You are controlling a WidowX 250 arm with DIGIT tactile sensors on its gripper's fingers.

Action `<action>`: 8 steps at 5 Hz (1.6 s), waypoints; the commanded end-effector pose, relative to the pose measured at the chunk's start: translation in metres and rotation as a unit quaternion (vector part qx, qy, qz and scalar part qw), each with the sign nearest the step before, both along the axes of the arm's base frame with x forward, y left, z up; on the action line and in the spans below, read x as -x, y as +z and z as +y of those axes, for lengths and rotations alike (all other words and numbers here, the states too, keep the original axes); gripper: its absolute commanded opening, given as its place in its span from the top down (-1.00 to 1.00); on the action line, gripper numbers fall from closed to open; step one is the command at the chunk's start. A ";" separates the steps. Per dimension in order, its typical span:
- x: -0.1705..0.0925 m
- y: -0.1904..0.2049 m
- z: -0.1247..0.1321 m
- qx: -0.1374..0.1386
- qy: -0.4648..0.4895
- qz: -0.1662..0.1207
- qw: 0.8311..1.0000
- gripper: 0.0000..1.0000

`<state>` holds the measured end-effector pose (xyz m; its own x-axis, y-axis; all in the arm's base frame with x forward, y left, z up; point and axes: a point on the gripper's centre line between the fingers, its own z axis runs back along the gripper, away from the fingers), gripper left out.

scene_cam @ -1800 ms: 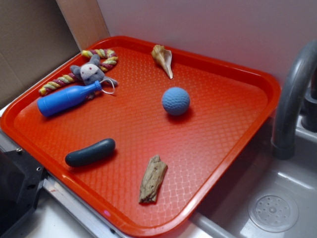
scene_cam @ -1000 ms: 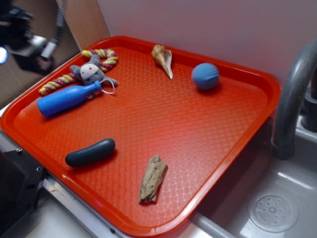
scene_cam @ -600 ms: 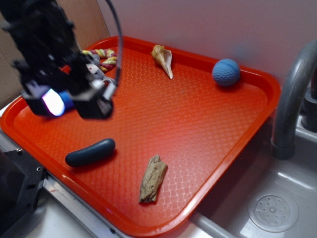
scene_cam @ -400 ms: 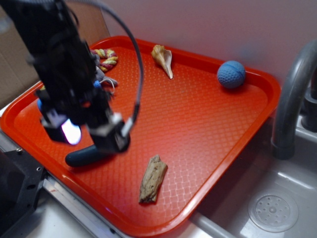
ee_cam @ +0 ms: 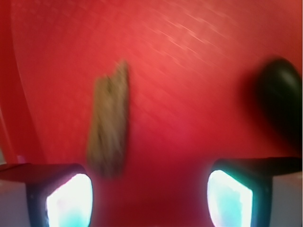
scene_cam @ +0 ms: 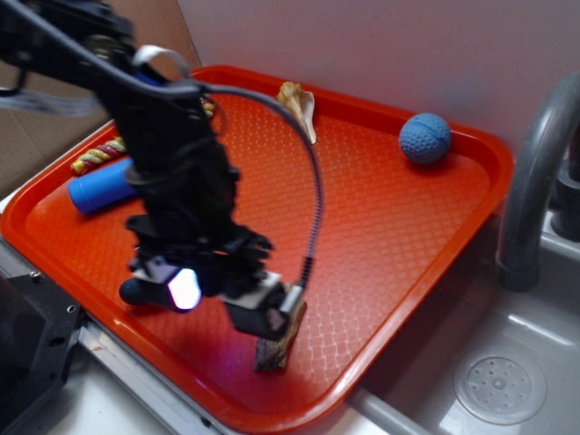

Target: Grab the wood chip.

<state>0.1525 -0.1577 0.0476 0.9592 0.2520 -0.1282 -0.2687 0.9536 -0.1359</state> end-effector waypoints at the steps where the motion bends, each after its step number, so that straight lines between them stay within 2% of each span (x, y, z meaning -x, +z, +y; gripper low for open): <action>1: -0.019 -0.022 -0.006 -0.027 0.018 0.001 0.999 0.66; 2: -0.007 -0.034 -0.004 -0.037 0.022 0.018 0.999 1.00; 3: -0.001 -0.050 0.001 -0.047 0.020 0.023 0.998 1.00; 4: -0.002 -0.039 0.007 -0.033 -0.012 0.004 0.999 1.00; 5: -0.016 0.010 0.028 -0.047 -0.089 -0.109 0.989 1.00; 6: -0.041 0.060 0.066 -0.009 -0.118 -0.196 0.973 1.00; 7: -0.062 0.109 0.117 0.005 -0.064 -0.225 0.972 1.00; 8: -0.069 0.160 0.139 -0.013 -0.054 -0.226 0.973 1.00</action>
